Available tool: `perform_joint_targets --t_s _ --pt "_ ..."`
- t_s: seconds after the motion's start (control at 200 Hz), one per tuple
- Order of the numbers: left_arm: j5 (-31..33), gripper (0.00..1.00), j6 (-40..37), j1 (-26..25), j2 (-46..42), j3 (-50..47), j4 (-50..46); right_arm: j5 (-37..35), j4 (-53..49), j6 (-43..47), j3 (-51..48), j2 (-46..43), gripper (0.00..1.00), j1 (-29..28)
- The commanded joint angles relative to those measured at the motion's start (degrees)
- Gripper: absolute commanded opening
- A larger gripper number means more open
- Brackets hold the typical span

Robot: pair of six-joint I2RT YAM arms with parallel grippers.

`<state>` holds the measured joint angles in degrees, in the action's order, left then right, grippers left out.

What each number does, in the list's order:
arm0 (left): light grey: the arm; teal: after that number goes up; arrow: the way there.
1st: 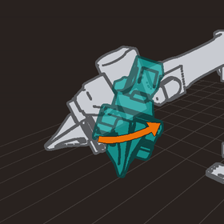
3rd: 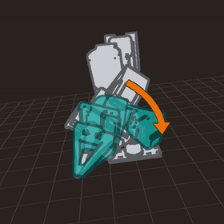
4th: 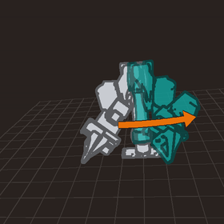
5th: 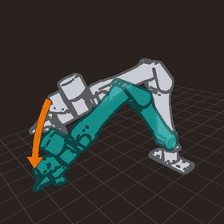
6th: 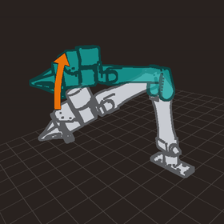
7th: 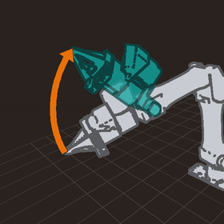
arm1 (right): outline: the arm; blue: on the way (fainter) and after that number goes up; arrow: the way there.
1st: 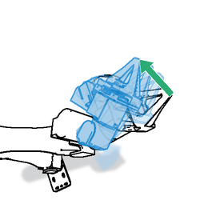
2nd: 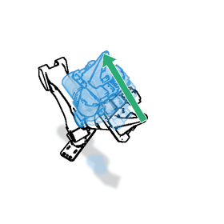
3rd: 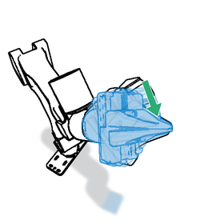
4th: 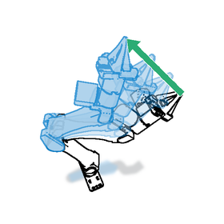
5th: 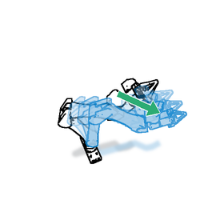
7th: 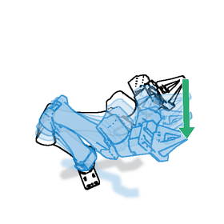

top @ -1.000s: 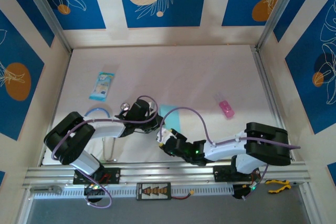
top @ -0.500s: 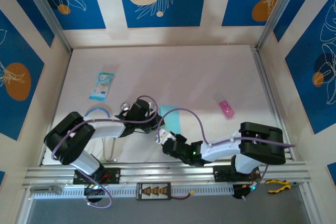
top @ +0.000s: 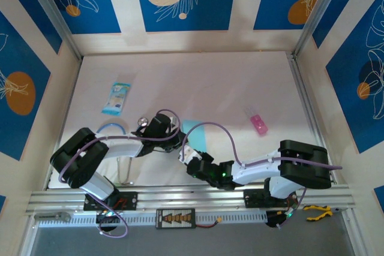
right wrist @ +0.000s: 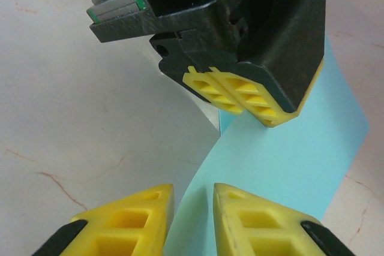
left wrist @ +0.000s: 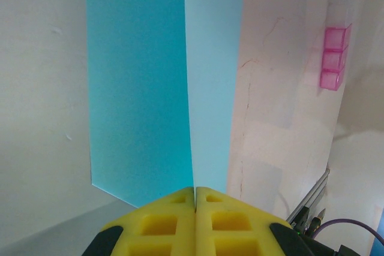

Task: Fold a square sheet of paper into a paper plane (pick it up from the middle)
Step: Third fold the triangle at the center of the table.

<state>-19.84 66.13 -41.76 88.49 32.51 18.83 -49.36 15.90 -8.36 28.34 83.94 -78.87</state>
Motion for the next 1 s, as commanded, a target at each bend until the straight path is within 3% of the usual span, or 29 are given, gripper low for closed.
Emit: perform_joint_targets --t_s 0.0,0.3,0.515,0.625,0.71,0.84,0.995 --pt "0.7 0.03 0.1 0.4 -0.6 0.6 -0.7 -1.1 0.6 -1.8 -0.6 -0.8 0.21 -0.5" --pt "1.0 0.05 -0.4 0.4 -1.0 1.0 -1.8 -1.5 -1.5 -4.7 -0.6 -0.6 0.07 -0.2" --pt "4.2 0.36 -6.0 0.9 -4.9 4.0 -11.9 4.1 -0.9 -8.1 -2.2 -3.2 0.0 2.7" --pt "7.2 0.47 -11.3 1.9 -7.7 7.3 -20.6 15.8 0.6 -11.2 -3.7 -5.5 0.0 7.5" --pt "8.2 0.5 -15.0 3.2 -8.8 10.3 -25.5 27.5 2.9 -15.0 -5.0 -7.3 0.0 13.5" --pt "6.8 0.49 -19.9 5.4 -7.6 15.1 -29.0 44.2 7.7 -19.7 -6.6 -8.9 0.0 23.0" --pt "1.9 0.44 -25.2 6.9 -1.2 22.4 -29.5 56.1 6.9 -20.7 -4.6 -7.4 0.0 30.3"
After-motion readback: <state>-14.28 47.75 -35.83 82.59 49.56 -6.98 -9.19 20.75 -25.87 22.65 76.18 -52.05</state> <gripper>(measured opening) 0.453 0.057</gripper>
